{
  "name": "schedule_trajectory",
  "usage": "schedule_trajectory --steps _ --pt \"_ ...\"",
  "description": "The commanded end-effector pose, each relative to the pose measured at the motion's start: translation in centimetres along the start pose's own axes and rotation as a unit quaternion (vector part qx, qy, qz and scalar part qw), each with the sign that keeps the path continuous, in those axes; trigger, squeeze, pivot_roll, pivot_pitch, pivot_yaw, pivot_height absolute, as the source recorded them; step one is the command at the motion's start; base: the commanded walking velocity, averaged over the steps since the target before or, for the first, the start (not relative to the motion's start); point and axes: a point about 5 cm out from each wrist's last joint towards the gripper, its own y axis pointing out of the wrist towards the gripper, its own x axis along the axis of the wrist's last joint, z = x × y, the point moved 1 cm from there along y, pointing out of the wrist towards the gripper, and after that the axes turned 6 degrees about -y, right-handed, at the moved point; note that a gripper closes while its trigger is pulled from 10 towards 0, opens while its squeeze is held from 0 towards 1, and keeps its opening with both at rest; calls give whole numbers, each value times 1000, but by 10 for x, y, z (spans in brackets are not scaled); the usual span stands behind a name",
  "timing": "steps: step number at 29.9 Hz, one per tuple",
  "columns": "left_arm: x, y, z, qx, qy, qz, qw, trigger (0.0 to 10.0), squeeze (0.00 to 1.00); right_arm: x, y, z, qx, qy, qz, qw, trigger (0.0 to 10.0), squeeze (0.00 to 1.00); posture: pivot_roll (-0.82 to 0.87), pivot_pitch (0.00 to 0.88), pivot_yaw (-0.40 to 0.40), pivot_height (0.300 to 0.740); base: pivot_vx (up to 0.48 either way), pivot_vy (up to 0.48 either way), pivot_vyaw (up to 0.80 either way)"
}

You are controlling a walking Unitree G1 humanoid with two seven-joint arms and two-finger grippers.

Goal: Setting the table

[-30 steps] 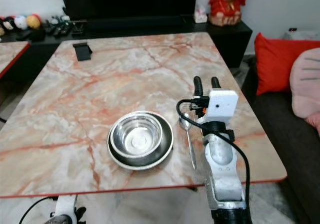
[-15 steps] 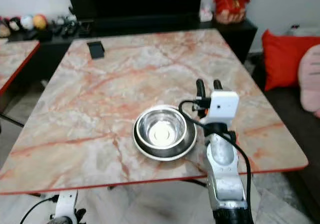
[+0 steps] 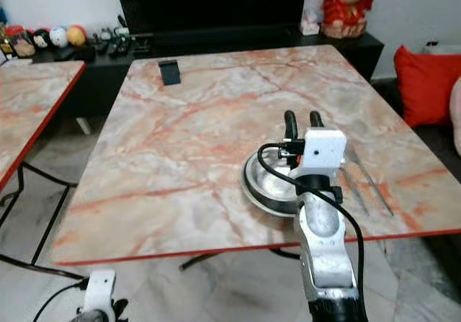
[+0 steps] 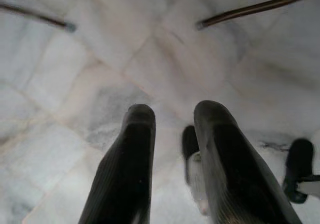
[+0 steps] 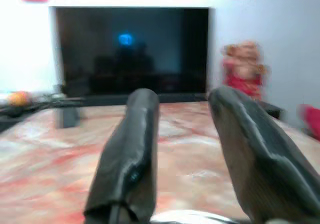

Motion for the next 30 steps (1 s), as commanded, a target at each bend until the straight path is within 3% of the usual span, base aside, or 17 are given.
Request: schedule_trajectory --steps 1,15,30 --pt "-8 -2 8 11 -4 16 1000 10000 0 5 2 7 15 -1 -9 1000 10000 0 -106 0 40 740 0 326 763" --pt "-7 -2 9 10 -3 15 1000 10000 0 8 2 11 22 4 -14 1000 10000 0 -107 0 47 740 0 324 526" --pt "-6 -2 10 10 0 14 1000 10000 0 6 2 12 18 18 -9 1000 10000 0 -103 0 52 740 0 326 0"
